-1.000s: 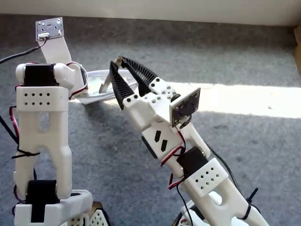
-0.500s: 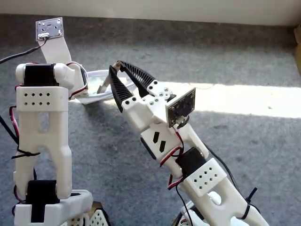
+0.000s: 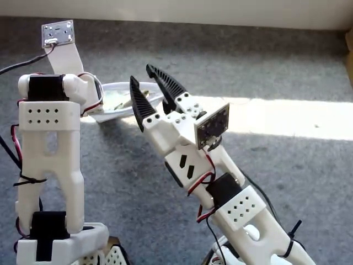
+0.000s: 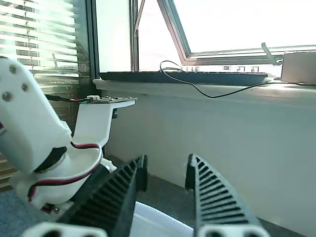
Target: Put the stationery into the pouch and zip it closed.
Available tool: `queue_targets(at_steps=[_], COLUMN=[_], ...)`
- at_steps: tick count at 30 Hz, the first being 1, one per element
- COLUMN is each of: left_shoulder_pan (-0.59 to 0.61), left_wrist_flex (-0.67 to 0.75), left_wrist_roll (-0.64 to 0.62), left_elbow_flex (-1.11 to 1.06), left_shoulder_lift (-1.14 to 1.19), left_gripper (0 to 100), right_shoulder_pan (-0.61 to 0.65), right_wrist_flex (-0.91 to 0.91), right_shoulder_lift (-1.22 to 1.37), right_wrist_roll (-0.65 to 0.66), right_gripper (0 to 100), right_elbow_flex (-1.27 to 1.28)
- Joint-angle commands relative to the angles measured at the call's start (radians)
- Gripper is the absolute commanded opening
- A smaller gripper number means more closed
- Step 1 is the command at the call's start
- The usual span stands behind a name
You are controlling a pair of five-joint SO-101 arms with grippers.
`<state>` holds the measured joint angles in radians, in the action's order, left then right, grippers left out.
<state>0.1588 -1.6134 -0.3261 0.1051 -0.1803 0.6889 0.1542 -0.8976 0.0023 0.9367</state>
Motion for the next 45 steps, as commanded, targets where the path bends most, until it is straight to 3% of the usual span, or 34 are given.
queue_targets(at_steps=[1,5,9,13,22,29,45], left_shoulder_pan=[-0.004,-0.004,-0.004,-0.004,-0.004,-0.004,-0.004], left_wrist_flex=[0.015,0.015,0.015,0.015,0.015,0.015,0.015], left_wrist_roll=[0.008,0.008,0.008,0.008,0.008,0.008,0.008], left_elbow_flex=[-0.002,-0.002,-0.002,-0.002,-0.004,-0.004,-0.004], left_shoulder_lift=[-0.013,-0.013,-0.013,-0.013,-0.013,-0.013,-0.013], left_gripper=[1,1,1,1,1,1,1], right_shoulder_pan=[0.007,-0.002,-0.065,-0.107,-0.067,-0.073,-0.156], right_wrist_flex=[0.016,0.016,0.015,-0.028,-0.294,-0.341,-0.812], right_shoulder_lift=[-0.005,-0.005,0.027,0.142,0.236,0.186,0.053], right_wrist_roll=[0.012,0.012,-0.057,-0.137,-0.143,-0.143,-0.135], right_gripper=[12.6,11.4,0.0,0.3,0.3,0.3,0.7], right_elbow_flex=[-0.007,-0.013,-0.013,-0.027,-0.173,-0.259,-0.410])
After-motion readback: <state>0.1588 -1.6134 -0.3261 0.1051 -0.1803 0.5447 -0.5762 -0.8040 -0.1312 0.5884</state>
